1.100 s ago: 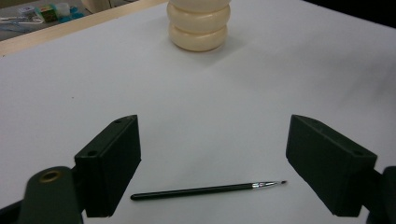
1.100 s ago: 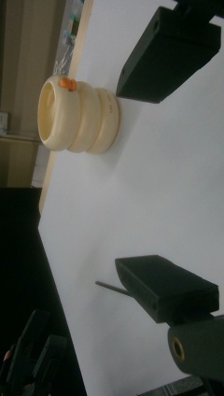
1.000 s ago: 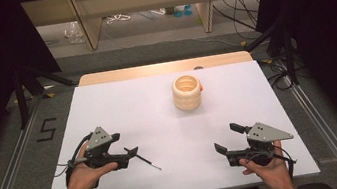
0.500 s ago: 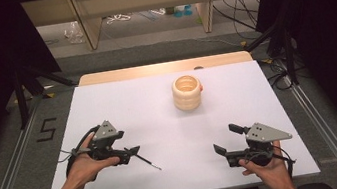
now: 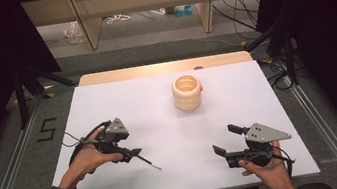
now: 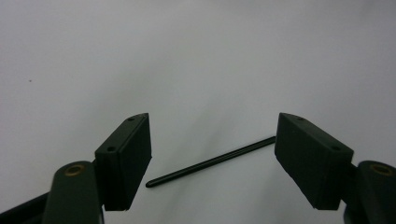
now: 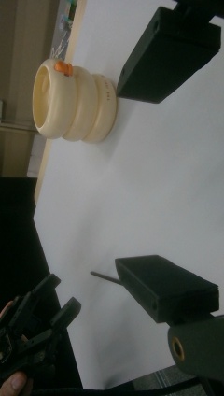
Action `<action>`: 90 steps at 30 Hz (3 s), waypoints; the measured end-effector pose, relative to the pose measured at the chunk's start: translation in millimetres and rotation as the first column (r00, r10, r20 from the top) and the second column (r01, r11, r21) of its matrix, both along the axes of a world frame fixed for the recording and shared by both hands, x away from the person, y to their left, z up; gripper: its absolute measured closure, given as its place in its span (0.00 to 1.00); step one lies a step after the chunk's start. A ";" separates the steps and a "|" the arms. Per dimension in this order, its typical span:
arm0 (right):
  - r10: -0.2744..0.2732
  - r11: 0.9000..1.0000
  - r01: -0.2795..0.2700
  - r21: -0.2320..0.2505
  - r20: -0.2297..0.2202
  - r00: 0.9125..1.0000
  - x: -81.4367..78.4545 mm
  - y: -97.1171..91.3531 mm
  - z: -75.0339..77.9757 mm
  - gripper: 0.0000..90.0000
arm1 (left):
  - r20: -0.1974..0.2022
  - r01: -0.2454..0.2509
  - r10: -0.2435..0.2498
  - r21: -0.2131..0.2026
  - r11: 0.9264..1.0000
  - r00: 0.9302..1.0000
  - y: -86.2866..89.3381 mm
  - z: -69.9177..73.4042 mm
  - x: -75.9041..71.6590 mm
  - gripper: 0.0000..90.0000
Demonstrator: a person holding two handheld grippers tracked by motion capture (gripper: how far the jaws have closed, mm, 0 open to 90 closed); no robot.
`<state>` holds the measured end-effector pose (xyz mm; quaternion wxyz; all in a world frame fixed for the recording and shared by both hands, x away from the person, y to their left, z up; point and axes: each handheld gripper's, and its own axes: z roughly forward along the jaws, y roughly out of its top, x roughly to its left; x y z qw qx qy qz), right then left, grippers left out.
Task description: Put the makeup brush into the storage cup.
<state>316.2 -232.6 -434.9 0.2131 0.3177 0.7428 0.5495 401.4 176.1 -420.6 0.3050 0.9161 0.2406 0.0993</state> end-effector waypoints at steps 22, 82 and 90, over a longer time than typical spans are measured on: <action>0.034 0.999 -0.035 -0.010 -0.041 0.999 -2.0 2.2 0.3 0.18 | -0.117 0.160 -0.146 0.128 0.979 0.982 -21.7 -16.9 13.4 0.32; 0.076 0.997 -0.077 -0.019 -0.045 0.996 -1.2 5.6 -1.4 0.19 | -0.189 0.362 -0.314 0.341 0.867 0.931 -45.1 -35.3 23.7 0.57; 0.078 0.997 -0.079 -0.019 -0.044 0.996 -0.9 6.0 -1.9 0.19 | -0.205 0.378 -0.323 0.359 0.854 0.924 -44.9 -39.8 26.1 0.61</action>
